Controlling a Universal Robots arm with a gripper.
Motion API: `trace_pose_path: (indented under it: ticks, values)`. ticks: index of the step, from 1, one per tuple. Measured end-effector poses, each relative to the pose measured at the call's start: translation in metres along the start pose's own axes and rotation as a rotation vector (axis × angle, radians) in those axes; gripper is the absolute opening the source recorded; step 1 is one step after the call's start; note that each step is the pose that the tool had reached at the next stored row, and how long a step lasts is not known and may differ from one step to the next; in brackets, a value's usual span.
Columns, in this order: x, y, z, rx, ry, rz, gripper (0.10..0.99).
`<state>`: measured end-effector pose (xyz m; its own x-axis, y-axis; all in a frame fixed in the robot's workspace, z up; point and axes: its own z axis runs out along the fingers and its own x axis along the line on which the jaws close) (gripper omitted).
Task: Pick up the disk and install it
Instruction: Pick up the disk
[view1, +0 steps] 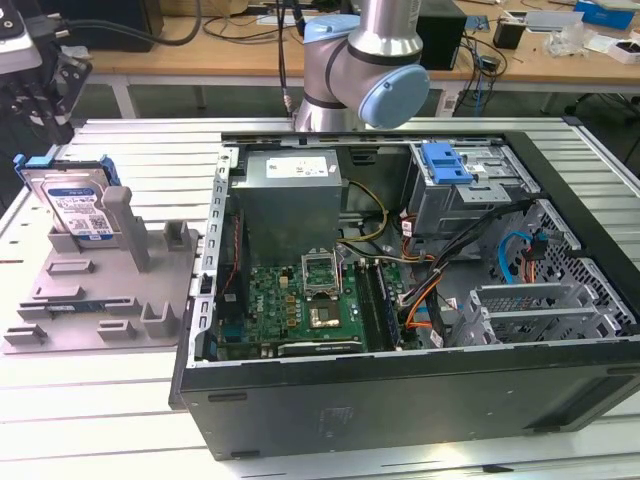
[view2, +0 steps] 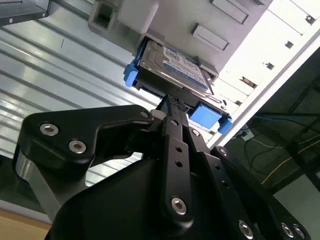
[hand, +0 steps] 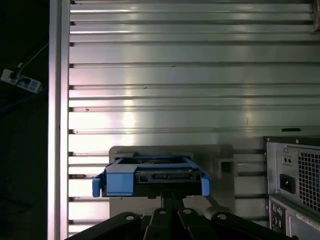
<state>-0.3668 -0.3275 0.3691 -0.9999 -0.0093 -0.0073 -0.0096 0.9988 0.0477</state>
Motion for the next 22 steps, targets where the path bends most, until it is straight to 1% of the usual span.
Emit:
trace_pose_path:
  ticks: [4, 6, 8, 9, 10, 20, 22]
  values:
    - [0.0000, 0.0000, 0.0003, -0.002, 0.0038, -0.068, 0.106]
    - [0.0000, 0.0000, 0.0006, -0.003, 0.0066, -0.113, 0.106]
    - [0.0000, 0.0000, 0.0006, -0.004, 0.0084, -0.141, 0.106]
    - [0.0000, 0.0000, 0.0007, -0.005, 0.0110, -0.185, 0.106]
    - [0.0000, 0.0000, 0.0008, -0.005, 0.0128, -0.215, 0.106]
    - [0.0000, 0.0000, 0.0016, -0.007, 0.0228, -0.413, 0.106]
    - [0.0000, -0.0001, 0.0020, -0.009, 0.0256, -0.475, 0.106]
